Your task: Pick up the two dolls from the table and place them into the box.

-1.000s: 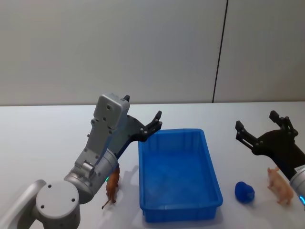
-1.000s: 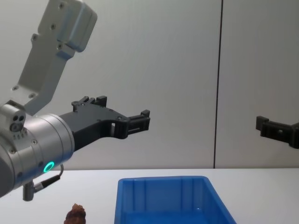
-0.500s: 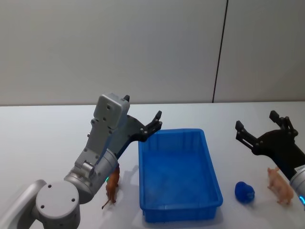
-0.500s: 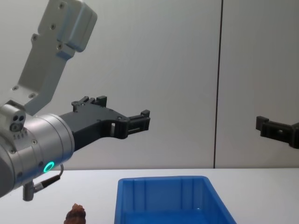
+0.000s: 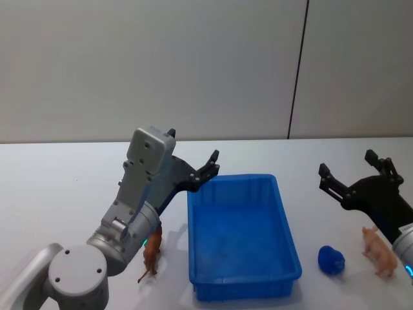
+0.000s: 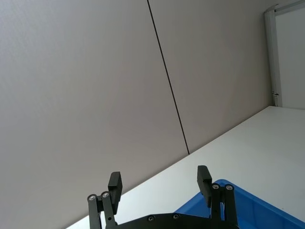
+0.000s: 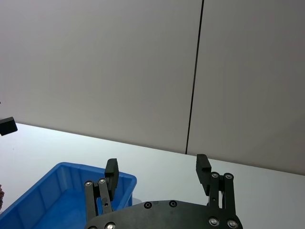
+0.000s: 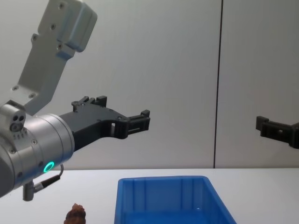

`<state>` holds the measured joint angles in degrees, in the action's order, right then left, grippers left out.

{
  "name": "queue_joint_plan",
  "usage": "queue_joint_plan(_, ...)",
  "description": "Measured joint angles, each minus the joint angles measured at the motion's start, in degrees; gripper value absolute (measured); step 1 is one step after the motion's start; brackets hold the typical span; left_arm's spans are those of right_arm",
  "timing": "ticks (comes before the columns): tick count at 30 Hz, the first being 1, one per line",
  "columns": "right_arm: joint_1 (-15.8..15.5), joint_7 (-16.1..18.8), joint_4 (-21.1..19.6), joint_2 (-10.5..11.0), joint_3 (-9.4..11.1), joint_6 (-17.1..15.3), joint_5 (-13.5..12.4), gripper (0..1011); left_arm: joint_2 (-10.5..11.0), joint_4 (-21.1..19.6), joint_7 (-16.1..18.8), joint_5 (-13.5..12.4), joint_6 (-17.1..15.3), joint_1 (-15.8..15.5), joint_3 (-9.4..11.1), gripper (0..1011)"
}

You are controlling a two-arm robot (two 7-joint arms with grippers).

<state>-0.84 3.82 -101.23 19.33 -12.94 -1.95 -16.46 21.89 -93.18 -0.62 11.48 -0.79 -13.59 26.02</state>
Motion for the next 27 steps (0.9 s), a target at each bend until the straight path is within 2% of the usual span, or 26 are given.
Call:
queue_joint_plan(7, 0.0, 0.0, 0.0, 0.0, 0.0, 0.0, 0.0, 1000, 0.0, 0.0, -0.7, 0.1, -0.1, -0.1, -0.1, 1001)
queue_joint_plan(15, 0.0, 0.0, 0.0, 0.0, 0.0, 0.0, 0.0, 1000, 1.0, -0.5, -3.1, 2.3, -2.5, 0.0, -1.0, 1001)
queue_joint_plan(19, 0.0, 0.0, 0.0, 0.0, 0.0, 0.0, 0.0, 1000, 1.8, -1.5, -3.7, 3.8, -4.6, 0.5, -1.5, 1001)
queue_joint_plan(27, 0.0, 0.0, 0.0, 0.0, 0.0, 0.0, 0.0, 1000, 3.9, -4.2, -4.1, 7.2, -10.9, 2.0, -2.6, 1001)
